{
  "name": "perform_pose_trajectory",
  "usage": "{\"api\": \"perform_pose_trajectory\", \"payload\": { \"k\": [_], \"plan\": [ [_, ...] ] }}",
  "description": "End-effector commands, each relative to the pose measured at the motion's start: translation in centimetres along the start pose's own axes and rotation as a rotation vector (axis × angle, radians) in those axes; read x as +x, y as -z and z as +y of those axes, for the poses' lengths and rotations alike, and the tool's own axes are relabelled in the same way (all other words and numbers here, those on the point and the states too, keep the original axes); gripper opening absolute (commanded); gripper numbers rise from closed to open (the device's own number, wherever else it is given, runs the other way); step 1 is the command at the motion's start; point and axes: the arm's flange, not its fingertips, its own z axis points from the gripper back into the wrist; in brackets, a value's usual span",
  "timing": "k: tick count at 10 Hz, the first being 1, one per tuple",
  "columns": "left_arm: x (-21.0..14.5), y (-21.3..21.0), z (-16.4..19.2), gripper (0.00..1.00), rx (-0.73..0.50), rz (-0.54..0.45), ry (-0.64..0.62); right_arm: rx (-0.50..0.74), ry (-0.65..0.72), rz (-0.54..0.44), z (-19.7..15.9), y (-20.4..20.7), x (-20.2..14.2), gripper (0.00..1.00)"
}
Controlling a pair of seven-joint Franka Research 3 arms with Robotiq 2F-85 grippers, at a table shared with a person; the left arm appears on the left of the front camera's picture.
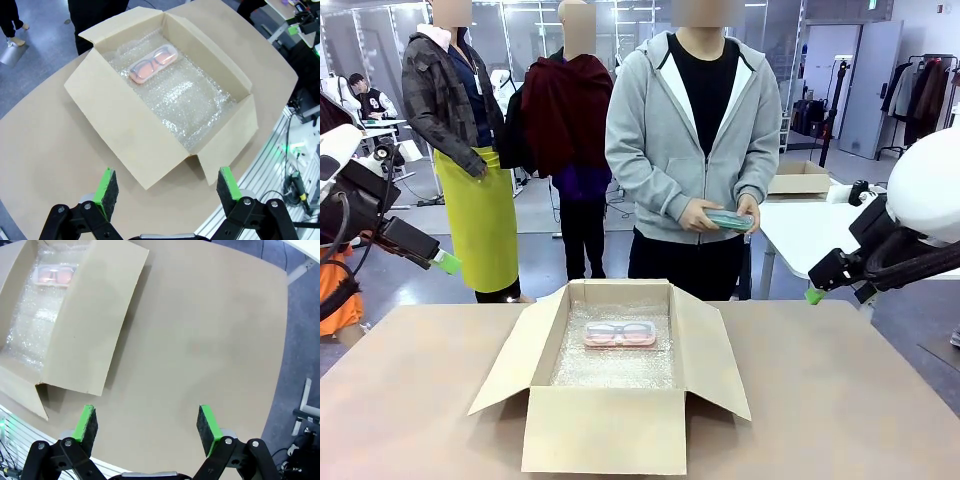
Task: Pack the glasses set securely to prepare it for shipping.
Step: Put the Glasses case from the right side of the table into the Package Box.
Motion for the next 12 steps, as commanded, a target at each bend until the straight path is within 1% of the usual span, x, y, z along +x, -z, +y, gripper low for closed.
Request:
{"api": "perform_pose_trajectory", "payload": {
  "k": [1,12],
  "plan": [
    [0.05,-0.10,0.11,1.00,-0.017,-0.018,0.002,-0.001,-0.009,-0.012,-0.18,0.12,0.11,1.00],
    [0.05,-0.10,0.11,1.00,-0.017,-0.018,0.002,-0.001,-0.009,-0.012,-0.18,0.12,0.11,1.00]
  ]
}}
